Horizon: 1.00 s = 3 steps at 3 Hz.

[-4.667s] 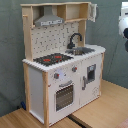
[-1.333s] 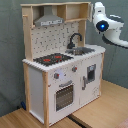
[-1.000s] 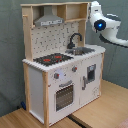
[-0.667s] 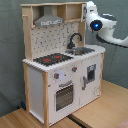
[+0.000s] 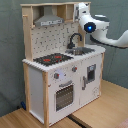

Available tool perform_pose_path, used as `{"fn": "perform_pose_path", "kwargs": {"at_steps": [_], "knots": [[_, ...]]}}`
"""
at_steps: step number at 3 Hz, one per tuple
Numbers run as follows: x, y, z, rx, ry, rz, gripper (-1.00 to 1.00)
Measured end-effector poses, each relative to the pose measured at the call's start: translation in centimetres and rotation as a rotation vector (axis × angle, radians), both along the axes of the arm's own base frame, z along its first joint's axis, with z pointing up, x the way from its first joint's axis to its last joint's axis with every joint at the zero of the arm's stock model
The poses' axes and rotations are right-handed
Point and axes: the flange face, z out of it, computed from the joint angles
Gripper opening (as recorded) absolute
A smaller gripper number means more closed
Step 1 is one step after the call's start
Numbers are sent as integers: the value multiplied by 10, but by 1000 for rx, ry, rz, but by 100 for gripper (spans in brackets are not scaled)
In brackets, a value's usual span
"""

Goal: Play with the kitchen

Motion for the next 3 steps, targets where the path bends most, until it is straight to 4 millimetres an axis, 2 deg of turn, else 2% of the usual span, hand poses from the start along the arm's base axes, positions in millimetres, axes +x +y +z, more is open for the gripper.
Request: {"fn": "perform_pose_path", "kwargs": {"at_steps": [1, 2, 3], "knots": [[13, 4, 1, -72, 34, 15, -100], [27, 2, 15, -127, 34, 4, -100], [47, 12, 6, -174, 54, 12, -100]]}}
